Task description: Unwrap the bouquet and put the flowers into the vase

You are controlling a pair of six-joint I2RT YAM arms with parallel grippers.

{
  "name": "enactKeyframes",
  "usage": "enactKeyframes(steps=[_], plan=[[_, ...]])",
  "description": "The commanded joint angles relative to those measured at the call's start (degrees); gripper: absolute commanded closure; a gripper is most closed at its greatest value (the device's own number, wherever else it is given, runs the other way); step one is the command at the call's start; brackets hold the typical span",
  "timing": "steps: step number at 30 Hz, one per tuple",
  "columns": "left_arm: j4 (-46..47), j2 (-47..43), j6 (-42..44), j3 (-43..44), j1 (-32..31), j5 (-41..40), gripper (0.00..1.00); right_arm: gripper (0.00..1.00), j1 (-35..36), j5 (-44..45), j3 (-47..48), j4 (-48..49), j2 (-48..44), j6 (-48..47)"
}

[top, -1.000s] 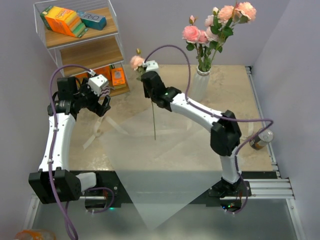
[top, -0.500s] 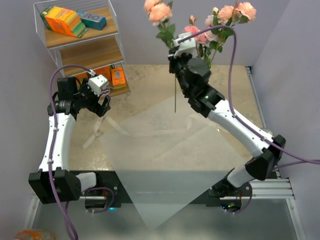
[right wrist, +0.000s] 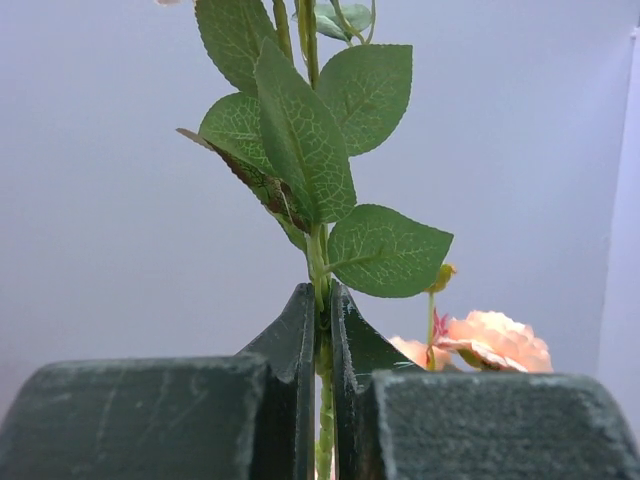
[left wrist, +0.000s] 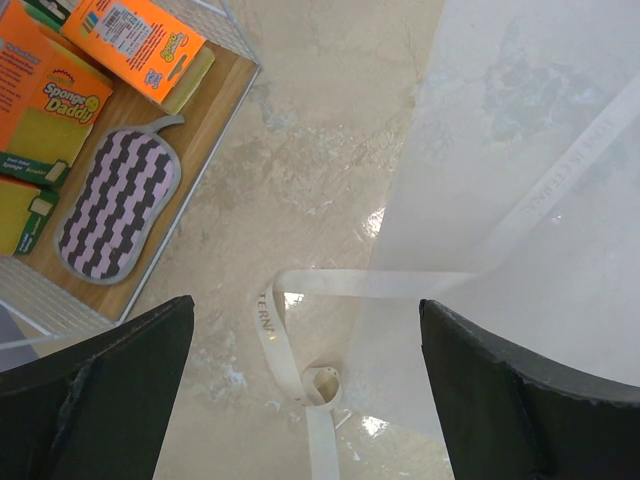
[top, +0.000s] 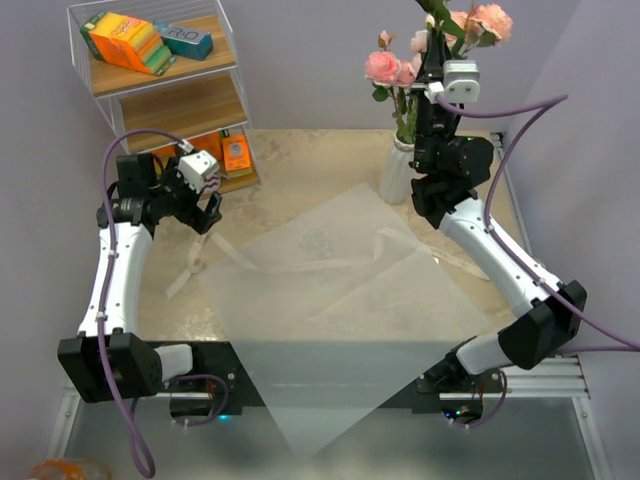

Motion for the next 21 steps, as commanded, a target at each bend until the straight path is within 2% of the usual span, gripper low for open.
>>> enactKeyframes(steps=[1, 8, 21], plan=[[0.38, 1.15, 0.83, 2.14, 0.66, 1.60, 0.01, 1.00, -3.09, -1.19, -3.27, 11.08, 2.40, -3.50], [0.12, 4.48, 0.48, 5.29, 0.58, 2.92, 0.01, 1.00, -6.35, -2.42, -3.80, 13.98, 6.00, -2.01], [0.56, 8.10, -1.11, 8.73, 0.75, 6.00, 0.01, 1.00, -8.28, -2.77, -1.16, 20.40, 14.26, -2.62]])
